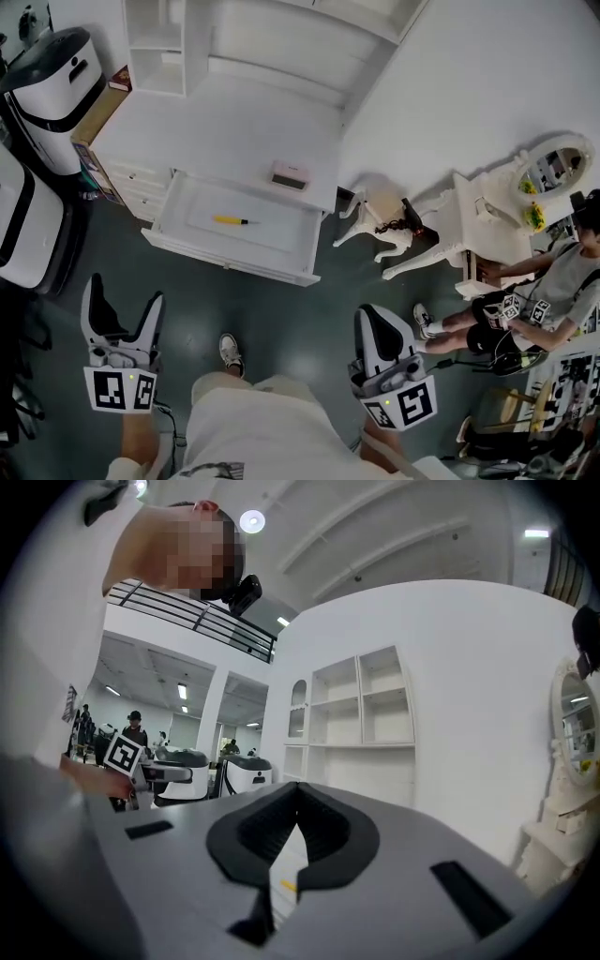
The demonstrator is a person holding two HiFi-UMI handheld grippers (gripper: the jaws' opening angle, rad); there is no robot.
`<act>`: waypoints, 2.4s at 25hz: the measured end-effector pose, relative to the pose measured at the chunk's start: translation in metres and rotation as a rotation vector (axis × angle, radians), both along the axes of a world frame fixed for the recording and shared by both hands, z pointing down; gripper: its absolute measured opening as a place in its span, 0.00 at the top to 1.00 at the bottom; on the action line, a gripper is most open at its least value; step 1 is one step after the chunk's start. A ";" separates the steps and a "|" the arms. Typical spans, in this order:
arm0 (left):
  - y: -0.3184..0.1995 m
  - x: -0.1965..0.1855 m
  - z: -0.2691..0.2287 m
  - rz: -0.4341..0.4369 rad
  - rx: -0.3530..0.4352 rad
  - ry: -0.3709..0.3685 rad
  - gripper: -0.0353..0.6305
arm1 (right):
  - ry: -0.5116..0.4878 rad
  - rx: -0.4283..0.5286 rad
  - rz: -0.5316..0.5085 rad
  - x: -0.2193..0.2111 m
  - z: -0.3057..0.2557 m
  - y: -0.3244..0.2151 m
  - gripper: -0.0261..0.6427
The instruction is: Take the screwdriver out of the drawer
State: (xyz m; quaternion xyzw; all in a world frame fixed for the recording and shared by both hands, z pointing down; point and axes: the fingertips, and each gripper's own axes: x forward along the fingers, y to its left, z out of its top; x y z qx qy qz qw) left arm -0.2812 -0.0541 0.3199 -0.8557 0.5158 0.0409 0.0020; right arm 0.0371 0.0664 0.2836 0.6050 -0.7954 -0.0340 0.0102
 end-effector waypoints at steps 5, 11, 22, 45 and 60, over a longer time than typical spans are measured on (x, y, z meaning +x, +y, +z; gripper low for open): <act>-0.030 0.015 0.012 0.058 -0.028 0.023 0.24 | 0.010 -0.012 0.027 0.000 -0.002 -0.026 0.95; -0.052 0.039 0.024 0.099 -0.066 0.020 0.24 | 0.004 -0.014 0.030 0.009 -0.002 -0.053 0.95; -0.091 0.104 0.047 0.124 -0.070 -0.093 0.24 | -0.057 0.006 -0.037 0.058 0.008 -0.109 0.95; -0.216 0.203 0.309 0.428 -0.432 -0.805 0.24 | -0.112 -0.091 -0.062 0.126 0.055 -0.159 0.95; -0.249 0.230 0.443 0.723 -0.480 -1.214 0.24 | -0.103 -0.228 0.024 0.135 0.102 -0.139 0.95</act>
